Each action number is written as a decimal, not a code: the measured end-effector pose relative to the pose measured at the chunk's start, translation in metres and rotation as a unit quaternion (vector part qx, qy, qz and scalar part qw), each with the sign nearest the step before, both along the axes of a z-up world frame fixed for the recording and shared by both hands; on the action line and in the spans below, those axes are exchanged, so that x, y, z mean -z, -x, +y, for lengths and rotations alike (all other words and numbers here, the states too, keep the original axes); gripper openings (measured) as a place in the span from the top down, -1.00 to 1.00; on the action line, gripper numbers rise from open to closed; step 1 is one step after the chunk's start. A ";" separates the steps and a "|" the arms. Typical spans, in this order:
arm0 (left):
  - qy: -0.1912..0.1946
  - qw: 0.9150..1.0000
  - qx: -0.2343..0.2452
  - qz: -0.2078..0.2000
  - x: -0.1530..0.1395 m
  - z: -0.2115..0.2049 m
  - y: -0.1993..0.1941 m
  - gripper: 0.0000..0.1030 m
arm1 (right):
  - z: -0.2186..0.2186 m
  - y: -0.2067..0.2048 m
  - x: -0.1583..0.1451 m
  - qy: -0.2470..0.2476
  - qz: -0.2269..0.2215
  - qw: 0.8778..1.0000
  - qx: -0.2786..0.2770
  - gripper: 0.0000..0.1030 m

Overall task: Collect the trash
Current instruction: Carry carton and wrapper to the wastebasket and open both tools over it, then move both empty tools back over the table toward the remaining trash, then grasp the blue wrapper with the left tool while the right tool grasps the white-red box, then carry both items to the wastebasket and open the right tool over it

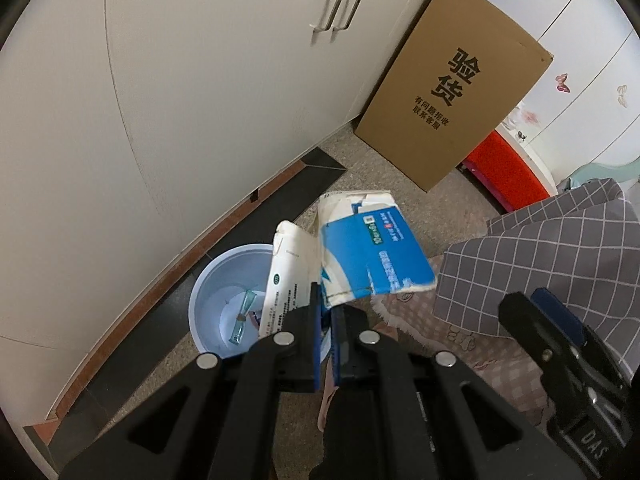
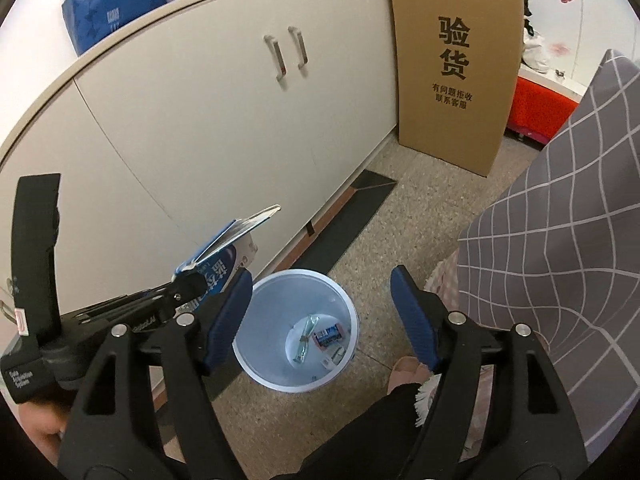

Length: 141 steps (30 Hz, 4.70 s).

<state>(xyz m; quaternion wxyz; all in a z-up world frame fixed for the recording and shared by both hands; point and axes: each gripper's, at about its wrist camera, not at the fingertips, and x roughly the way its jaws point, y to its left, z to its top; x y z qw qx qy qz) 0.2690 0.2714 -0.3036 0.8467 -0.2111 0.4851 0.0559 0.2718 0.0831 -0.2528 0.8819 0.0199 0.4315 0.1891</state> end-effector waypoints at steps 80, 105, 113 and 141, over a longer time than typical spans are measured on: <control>-0.052 0.969 0.203 -0.130 -0.190 -0.330 0.036 -0.53 | -0.379 0.041 -0.123 -0.109 0.006 0.969 0.223 -0.47; -0.095 0.976 0.179 -0.080 -0.169 -0.405 -0.028 -0.28 | -0.390 0.063 -0.134 -0.117 -0.058 0.969 0.211 0.70; -0.042 0.972 0.216 -0.086 -0.171 -0.376 -0.013 0.36 | -0.379 0.076 -0.147 -0.115 -0.076 0.970 0.200 0.81; 0.029 0.969 0.152 -0.195 -0.216 -0.208 0.078 0.42 | -0.206 0.090 -0.210 -0.089 -0.131 0.985 0.064 0.86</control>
